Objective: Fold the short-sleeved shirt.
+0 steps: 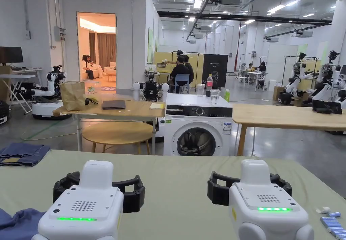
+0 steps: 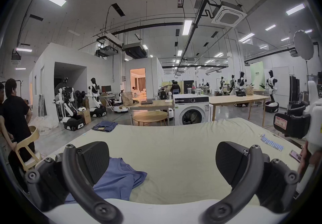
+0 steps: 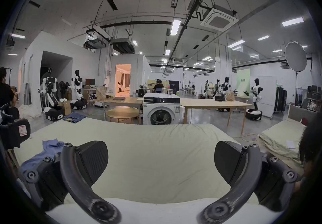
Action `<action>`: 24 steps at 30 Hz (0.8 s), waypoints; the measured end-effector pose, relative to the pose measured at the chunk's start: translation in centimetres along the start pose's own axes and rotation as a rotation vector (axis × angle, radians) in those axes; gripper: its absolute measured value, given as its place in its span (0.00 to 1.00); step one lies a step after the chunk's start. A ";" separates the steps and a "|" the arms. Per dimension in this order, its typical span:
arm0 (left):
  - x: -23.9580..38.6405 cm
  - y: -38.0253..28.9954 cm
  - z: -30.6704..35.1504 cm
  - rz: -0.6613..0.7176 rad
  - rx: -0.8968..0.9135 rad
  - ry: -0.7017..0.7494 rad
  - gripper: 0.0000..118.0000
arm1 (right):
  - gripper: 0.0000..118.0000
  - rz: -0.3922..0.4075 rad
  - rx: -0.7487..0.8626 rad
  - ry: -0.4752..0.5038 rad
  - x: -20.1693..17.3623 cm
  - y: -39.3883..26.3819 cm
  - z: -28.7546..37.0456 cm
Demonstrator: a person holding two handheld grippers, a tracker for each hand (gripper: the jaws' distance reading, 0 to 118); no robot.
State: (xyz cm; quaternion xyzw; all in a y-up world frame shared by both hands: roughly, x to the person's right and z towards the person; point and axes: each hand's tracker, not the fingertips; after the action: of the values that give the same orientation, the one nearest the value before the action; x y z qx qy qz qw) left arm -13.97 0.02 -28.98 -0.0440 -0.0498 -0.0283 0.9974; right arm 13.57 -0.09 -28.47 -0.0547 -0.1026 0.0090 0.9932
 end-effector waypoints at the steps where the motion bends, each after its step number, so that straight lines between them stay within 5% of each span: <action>1: 0.0 -0.1 0.0 -0.005 0.004 0.000 1.00 | 1.00 -0.013 0.008 0.035 0.2 -0.1 0.2; 4: 0.0 -0.1 0.0 -0.012 0.005 -0.003 1.00 | 1.00 -0.071 0.008 0.133 0.7 0.0 0.3; 9: -0.1 0.0 0.0 0.006 0.003 -0.015 0.99 | 1.00 -0.022 0.008 0.047 0.6 0.1 0.4; 10: -0.1 0.0 0.0 0.009 -0.003 -0.024 0.88 | 0.88 -0.013 0.000 0.031 0.5 0.1 0.4; 12: -0.4 0.2 0.3 0.038 0.010 -0.071 0.00 | 0.01 -0.066 0.004 0.128 1.1 0.1 0.7; 14: -0.2 0.1 0.0 0.039 0.029 -0.045 0.00 | 0.00 -0.032 -0.009 -0.008 0.6 -0.7 0.8; 24: -1.2 0.4 0.5 0.019 0.010 -0.013 0.00 | 0.00 -0.007 0.010 0.017 0.5 0.2 1.0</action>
State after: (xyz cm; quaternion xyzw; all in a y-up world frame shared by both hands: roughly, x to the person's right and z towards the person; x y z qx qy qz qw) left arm -15.20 0.56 -28.64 -0.0395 -0.0561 -0.0185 0.9975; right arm 13.83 0.25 -27.41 -0.0493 -0.0944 0.0054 0.9943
